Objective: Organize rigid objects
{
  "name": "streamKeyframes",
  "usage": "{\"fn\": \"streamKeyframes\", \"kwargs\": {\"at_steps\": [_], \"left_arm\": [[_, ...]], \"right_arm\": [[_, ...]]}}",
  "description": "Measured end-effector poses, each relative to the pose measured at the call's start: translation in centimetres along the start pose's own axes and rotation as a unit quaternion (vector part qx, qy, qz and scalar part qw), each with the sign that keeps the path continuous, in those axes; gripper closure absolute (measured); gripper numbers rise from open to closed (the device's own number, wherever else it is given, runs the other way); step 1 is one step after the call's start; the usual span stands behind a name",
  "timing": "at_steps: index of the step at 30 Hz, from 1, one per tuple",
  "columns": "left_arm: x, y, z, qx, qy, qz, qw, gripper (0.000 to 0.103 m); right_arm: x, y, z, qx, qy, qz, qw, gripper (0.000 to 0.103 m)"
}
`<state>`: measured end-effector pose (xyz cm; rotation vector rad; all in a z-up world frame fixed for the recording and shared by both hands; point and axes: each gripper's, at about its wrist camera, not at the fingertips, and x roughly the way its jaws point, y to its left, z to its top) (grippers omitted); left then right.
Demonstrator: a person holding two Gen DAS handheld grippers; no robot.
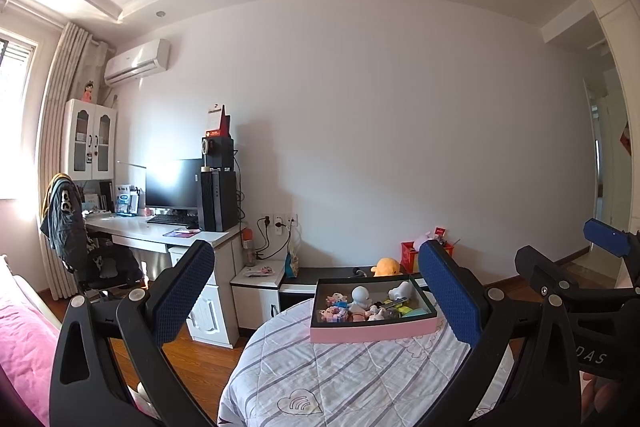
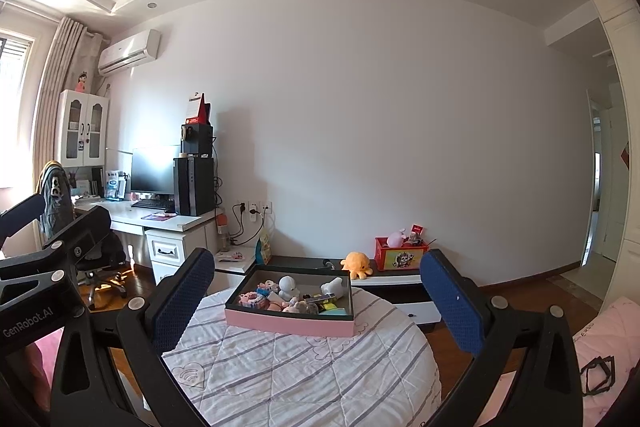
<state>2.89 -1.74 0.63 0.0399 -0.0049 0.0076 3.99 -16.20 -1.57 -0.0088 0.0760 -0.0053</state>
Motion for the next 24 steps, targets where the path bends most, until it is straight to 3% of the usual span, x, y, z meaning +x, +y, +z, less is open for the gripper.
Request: {"fn": "streamKeyframes", "kwargs": {"at_steps": [24], "left_arm": [[0.37, -0.67, -0.44, -0.001, -0.008, 0.01, 0.9999, 0.0]], "right_arm": [[-0.2, 0.28, -0.13, -0.006, -0.007, -0.01, 1.0, 0.0]]}}
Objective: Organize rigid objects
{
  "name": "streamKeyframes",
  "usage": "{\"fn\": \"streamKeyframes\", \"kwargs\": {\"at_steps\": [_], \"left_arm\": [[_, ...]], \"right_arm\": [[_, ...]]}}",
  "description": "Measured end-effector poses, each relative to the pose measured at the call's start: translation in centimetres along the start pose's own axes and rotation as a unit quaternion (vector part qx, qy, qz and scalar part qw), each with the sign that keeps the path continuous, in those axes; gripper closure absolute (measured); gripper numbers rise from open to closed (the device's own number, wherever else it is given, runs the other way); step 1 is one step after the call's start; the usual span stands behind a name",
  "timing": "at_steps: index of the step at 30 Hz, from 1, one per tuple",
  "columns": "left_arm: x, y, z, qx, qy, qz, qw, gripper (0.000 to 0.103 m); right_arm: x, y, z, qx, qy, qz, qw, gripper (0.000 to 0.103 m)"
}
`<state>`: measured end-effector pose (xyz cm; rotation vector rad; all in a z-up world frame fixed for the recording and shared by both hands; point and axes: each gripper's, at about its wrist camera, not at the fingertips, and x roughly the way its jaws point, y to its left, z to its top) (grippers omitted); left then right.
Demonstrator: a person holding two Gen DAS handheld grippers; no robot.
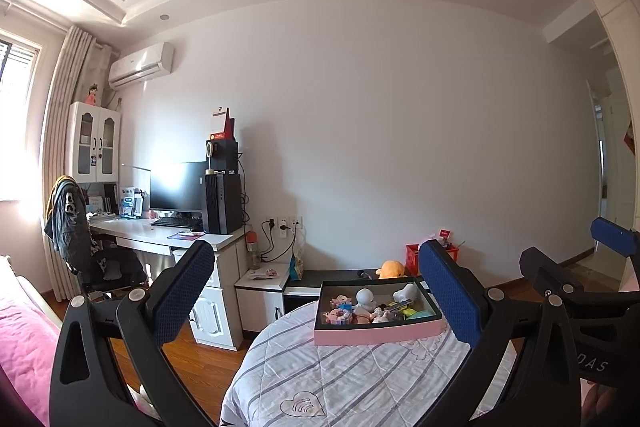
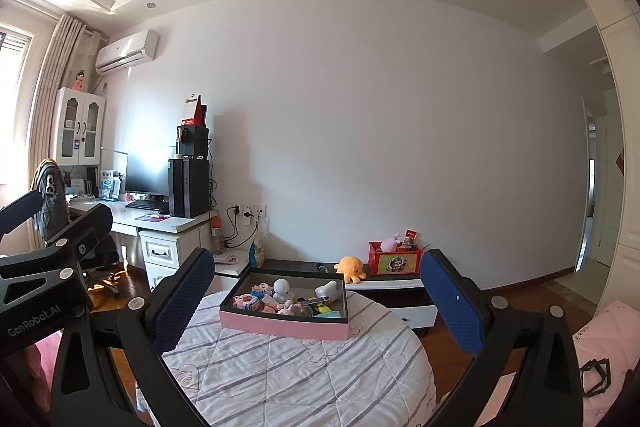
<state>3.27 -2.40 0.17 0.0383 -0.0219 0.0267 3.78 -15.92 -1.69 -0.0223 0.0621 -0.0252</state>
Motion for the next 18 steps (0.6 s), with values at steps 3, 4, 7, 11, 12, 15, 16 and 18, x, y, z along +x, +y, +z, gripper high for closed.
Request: {"fn": "streamKeyframes", "kwargs": {"at_steps": [3, 4, 7, 11, 12, 15, 16, 18], "left_arm": [[-0.09, 0.03, -0.02, -0.001, -0.001, 0.0, 1.0, 0.0], [-0.11, 0.03, -0.03, -0.001, -0.001, 0.0, 1.0, 0.0], [-0.1, 0.03, -0.01, -0.002, -0.001, 0.0, 1.0, 0.0], [-0.13, 0.09, -0.04, -0.003, -0.001, 0.0, 1.0, 0.0], [-0.1, 0.08, -0.02, -0.002, -0.001, 0.0, 1.0, 0.0], [-0.09, 0.06, -0.02, -0.002, -0.001, 0.0, 1.0, 0.0], [-0.1, 0.06, -0.02, -0.001, -0.001, 0.0, 1.0, 0.0], [-0.17, 0.17, -0.02, -0.002, -0.001, 0.0, 1.0, 0.0]], "right_arm": [[0.02, 0.0, 0.0, 0.001, 0.0, 0.0, 1.0, 0.0], [0.06, 0.0, -0.01, 0.001, 0.001, 0.0, 1.0, 0.0], [0.15, -0.05, -0.01, 0.002, 0.002, 0.002, 1.0, 0.0], [0.24, -0.12, -0.04, 0.002, 0.002, 0.002, 1.0, 0.0], [0.27, -0.15, -0.04, 0.001, 0.002, 0.002, 1.0, 0.0], [0.23, -0.13, -0.11, 0.002, 0.002, 0.002, 1.0, 0.0], [0.27, -0.15, -0.12, 0.001, 0.002, 0.002, 1.0, 0.0], [0.24, -0.15, -0.11, 0.002, 0.002, 0.002, 1.0, 0.0]]}}
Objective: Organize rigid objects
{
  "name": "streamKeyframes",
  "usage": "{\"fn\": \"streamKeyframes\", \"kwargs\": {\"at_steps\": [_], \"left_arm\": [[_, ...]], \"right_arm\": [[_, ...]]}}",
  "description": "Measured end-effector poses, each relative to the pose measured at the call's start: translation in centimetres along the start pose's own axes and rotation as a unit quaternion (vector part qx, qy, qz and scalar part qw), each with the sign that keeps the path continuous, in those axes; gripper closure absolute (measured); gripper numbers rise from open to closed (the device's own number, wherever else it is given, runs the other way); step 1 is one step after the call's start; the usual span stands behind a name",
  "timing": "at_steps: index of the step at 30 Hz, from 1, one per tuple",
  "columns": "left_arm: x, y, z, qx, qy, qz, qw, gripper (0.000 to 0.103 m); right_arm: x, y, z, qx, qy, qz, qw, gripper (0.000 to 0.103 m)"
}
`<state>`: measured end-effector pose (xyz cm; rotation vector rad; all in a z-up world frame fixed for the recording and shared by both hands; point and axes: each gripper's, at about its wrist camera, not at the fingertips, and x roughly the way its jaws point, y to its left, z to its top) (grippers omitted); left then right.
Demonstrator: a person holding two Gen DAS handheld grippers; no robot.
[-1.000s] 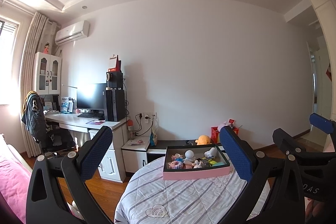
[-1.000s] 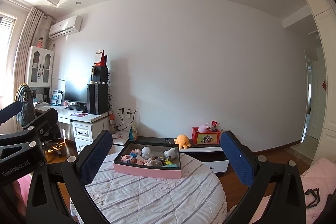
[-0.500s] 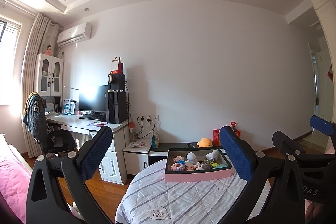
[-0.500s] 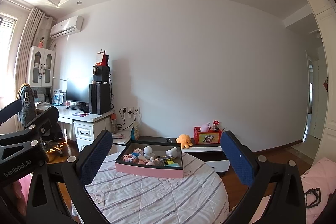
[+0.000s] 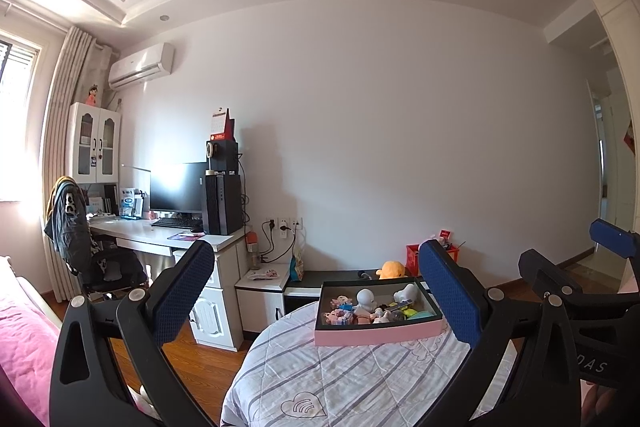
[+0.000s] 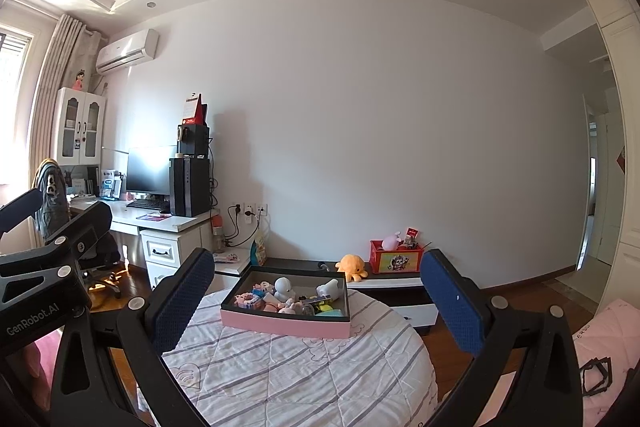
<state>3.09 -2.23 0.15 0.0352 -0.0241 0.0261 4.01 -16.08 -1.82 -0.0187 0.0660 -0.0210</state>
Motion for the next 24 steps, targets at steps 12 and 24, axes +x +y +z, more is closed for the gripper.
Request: {"fn": "streamKeyframes", "kwargs": {"at_steps": [12, 24], "left_arm": [[-0.02, 0.14, -0.02, 0.002, -0.001, 0.002, 1.0, 0.0], [-0.03, 0.27, 0.0, 0.002, -0.002, 0.002, 1.0, 0.0]], "right_arm": [[0.06, -0.01, -0.15, 0.0, -0.001, -0.001, 1.0, 0.0], [0.15, 0.03, -0.14, -0.001, -0.002, -0.002, 1.0, 0.0]]}}
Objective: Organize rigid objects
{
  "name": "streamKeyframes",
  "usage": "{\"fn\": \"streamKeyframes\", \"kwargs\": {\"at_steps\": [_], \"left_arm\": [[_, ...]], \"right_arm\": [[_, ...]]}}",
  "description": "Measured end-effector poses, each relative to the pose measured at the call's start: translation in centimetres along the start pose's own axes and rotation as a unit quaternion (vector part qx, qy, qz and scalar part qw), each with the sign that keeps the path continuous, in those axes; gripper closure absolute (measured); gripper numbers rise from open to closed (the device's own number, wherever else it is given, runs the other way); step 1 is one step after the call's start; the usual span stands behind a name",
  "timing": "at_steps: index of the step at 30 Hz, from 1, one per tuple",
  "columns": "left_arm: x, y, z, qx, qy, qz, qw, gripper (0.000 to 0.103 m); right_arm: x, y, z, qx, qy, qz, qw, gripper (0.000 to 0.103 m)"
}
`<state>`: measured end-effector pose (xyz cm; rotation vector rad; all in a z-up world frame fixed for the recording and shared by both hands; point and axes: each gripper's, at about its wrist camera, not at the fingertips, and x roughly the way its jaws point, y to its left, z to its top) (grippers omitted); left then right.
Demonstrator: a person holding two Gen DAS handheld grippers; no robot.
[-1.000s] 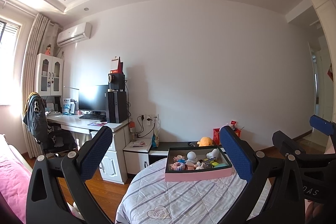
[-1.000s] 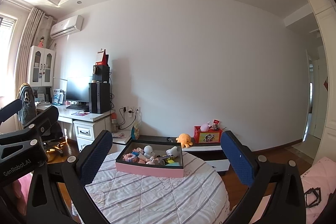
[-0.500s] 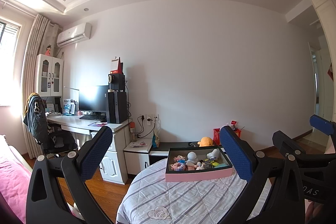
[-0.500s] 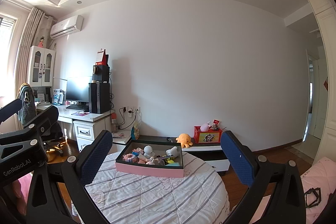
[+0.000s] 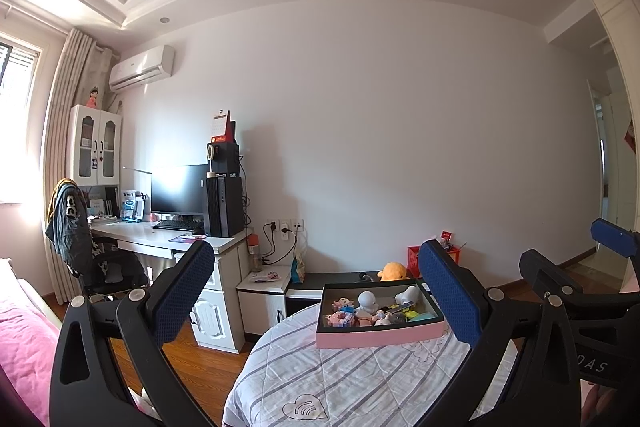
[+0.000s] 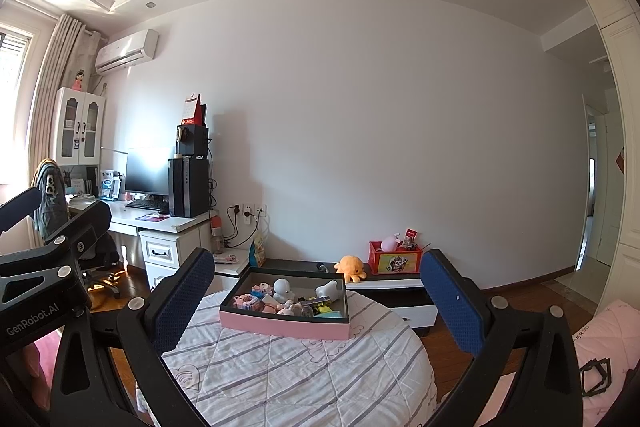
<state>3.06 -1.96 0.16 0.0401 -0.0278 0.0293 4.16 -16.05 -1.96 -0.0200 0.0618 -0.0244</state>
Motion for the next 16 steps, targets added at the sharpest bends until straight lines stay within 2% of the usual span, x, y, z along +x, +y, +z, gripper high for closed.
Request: {"fn": "streamKeyframes", "kwargs": {"at_steps": [16], "left_arm": [[0.0, 0.03, 0.0, -0.001, 0.001, -0.001, 1.0, 0.0]], "right_arm": [[-0.08, 0.41, -0.14, -0.001, -0.001, -0.001, 1.0, 0.0]]}}
